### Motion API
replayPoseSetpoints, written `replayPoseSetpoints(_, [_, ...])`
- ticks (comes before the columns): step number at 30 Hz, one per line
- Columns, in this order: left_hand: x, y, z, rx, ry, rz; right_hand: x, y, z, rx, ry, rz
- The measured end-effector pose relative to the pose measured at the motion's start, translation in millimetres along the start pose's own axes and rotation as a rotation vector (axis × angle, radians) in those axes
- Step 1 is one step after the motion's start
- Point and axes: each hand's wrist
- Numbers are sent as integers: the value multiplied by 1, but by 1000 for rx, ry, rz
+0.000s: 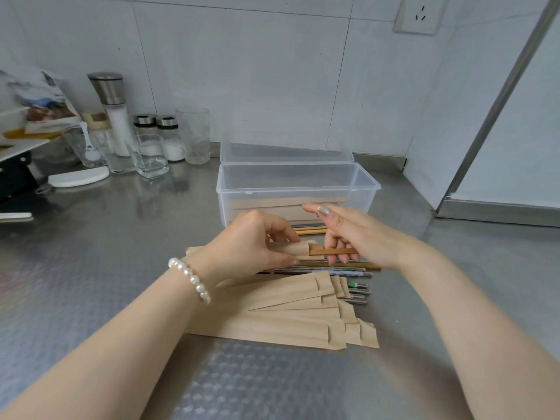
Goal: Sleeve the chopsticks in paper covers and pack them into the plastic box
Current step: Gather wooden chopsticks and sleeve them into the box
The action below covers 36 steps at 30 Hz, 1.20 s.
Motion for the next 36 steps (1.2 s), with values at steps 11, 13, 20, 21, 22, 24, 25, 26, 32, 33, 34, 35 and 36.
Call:
replayPoseSetpoints(11, [-14,1,-10,-87,-66,88,-52,-12,31,129,-150,192])
replayPoseSetpoints(13, [-16,1,-11,-109,-63,90,-53,-14,35,180,-150,103])
replayPoseSetpoints(20, [-16,1,-12,-126,-48,88,-53,-9,54,338,-282,-67])
replayPoseSetpoints(21, [-16,1,-13,-126,-46,85,-52,-8,56,354,-293,-79])
replayPoseSetpoints(22, [-15,2,-13,-126,-46,82,-51,-7,58,357,-293,-79])
replayPoseSetpoints(24, [-14,2,-14,-121,-49,76,-50,-6,58,345,-282,-80])
replayPoseSetpoints(25, [-13,2,-14,-118,-52,70,-49,-5,58,340,-277,-83])
replayPoseSetpoints(26, [-12,2,-14,-117,-55,63,-49,-5,58,337,-274,-88])
replayPoseSetpoints(32, [-14,2,-15,-113,-55,72,-59,-12,57,267,-144,-27])
replayPoseSetpoints(33, [-15,2,-15,-113,-58,79,-61,-14,54,236,-69,3])
replayPoseSetpoints(34, [-15,2,-15,-114,-61,84,-62,-15,52,207,33,43])
replayPoseSetpoints(35, [-16,2,-14,-113,-68,89,-62,-16,50,182,155,97])
replayPoseSetpoints(36, [-16,2,-13,-111,-77,93,-62,-15,48,160,277,163])
Point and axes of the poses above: each hand's wrist, its own y-axis towards the middle knuckle, its own x-axis out of the palm, z = x × y, and after that the axes turned 6 degrees about x, right-handed
